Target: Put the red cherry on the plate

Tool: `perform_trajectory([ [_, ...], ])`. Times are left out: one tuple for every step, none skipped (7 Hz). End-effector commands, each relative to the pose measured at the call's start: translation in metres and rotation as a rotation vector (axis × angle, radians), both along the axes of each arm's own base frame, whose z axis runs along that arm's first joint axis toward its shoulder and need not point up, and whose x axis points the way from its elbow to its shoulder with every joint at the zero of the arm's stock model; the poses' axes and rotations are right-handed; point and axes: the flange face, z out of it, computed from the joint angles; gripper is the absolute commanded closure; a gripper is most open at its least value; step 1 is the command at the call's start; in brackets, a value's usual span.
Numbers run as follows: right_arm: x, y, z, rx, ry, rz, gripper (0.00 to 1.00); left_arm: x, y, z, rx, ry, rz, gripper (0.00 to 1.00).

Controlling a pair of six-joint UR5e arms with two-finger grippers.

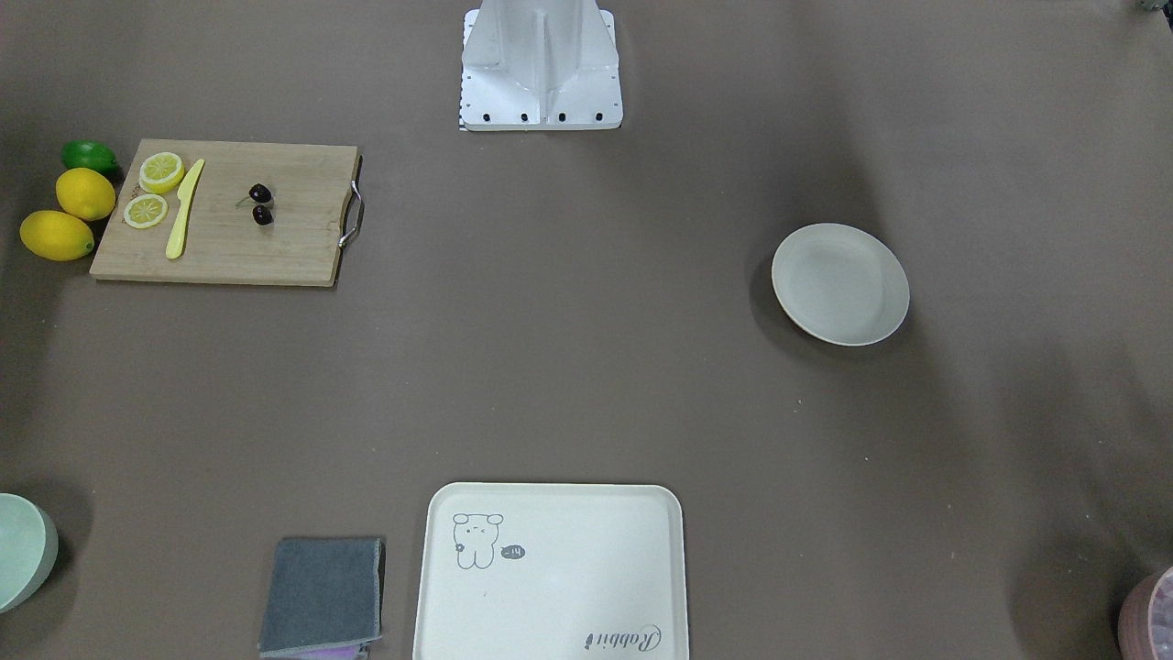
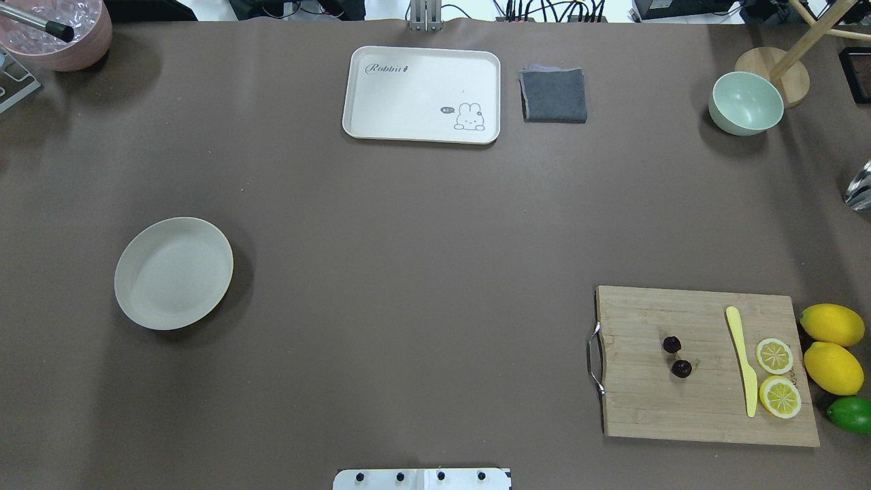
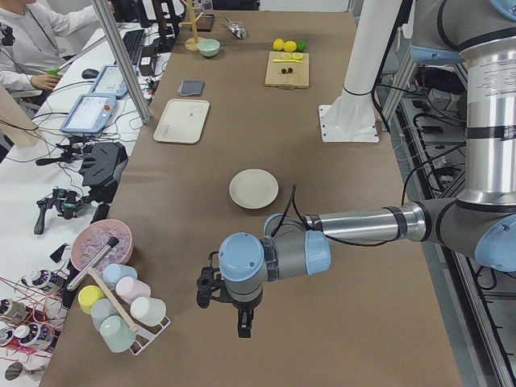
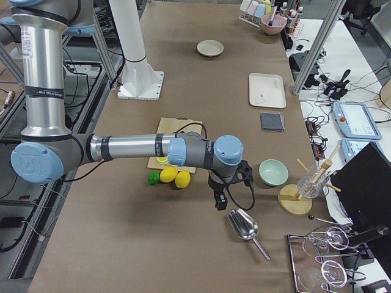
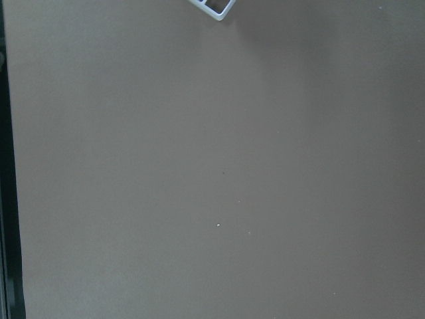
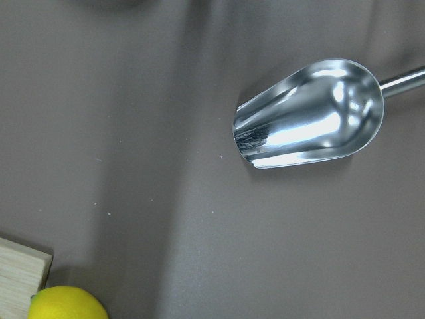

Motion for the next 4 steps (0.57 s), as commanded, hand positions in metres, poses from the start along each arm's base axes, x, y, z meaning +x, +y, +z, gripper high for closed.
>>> perform_trajectory([
  [-0.002,0.004,0.0,-0.008,-0.017,0.003,0.0,0.03,-0.014,-0.024,0.026,0.112,-0.011,0.02],
  [-0.003,0.011,0.005,-0.021,-0.043,0.004,0.0,0.06,-0.024,-0.047,0.054,0.205,0.032,0.02],
  [-0.003,0.011,0.007,-0.032,-0.042,0.012,0.0,0.082,-0.029,-0.065,0.088,0.22,0.084,0.02],
  [-0.003,0.011,0.007,-0.056,-0.037,0.035,0.0,0.101,-0.032,-0.09,0.109,0.272,0.11,0.02],
])
